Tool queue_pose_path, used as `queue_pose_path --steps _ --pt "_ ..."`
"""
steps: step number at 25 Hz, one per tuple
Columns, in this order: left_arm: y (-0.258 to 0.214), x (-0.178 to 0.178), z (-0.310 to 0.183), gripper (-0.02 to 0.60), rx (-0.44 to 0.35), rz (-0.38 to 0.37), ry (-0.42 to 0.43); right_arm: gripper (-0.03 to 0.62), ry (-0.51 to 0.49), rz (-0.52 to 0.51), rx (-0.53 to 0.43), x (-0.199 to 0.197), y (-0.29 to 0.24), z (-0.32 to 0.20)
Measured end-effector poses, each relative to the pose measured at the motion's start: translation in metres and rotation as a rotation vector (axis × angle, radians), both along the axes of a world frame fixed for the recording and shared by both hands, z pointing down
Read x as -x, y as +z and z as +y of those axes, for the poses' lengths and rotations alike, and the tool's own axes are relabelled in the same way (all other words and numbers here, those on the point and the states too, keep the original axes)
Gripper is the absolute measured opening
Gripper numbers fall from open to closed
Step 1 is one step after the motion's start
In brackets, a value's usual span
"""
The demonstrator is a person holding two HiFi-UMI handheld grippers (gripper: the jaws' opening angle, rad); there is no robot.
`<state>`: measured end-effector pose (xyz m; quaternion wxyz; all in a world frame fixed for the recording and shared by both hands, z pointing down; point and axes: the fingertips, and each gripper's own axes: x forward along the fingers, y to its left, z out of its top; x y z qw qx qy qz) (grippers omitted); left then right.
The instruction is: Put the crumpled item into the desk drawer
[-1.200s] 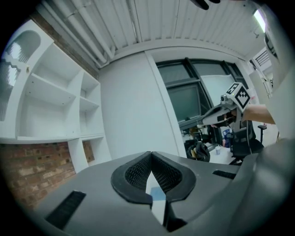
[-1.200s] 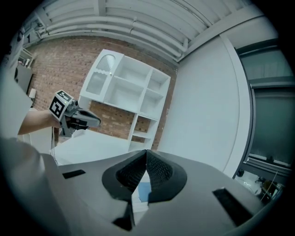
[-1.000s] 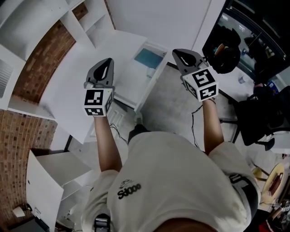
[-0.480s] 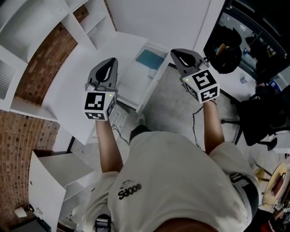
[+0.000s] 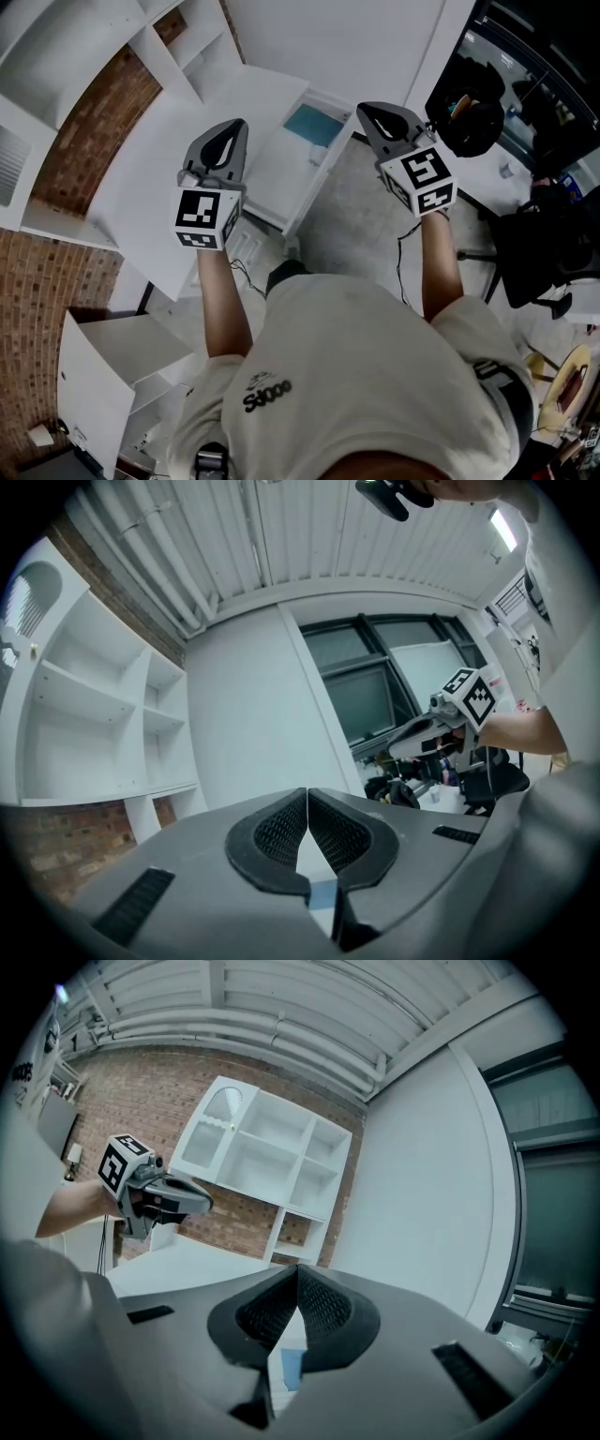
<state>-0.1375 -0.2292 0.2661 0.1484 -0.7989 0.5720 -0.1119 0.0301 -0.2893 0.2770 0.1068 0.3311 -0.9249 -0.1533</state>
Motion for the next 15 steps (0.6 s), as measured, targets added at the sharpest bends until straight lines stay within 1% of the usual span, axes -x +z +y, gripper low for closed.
queue_pose_path --steps 15 --pt "0.009 0.009 -0.024 0.019 0.026 0.015 -0.001 0.005 0.0 -0.005 -0.01 0.013 0.0 -0.025"
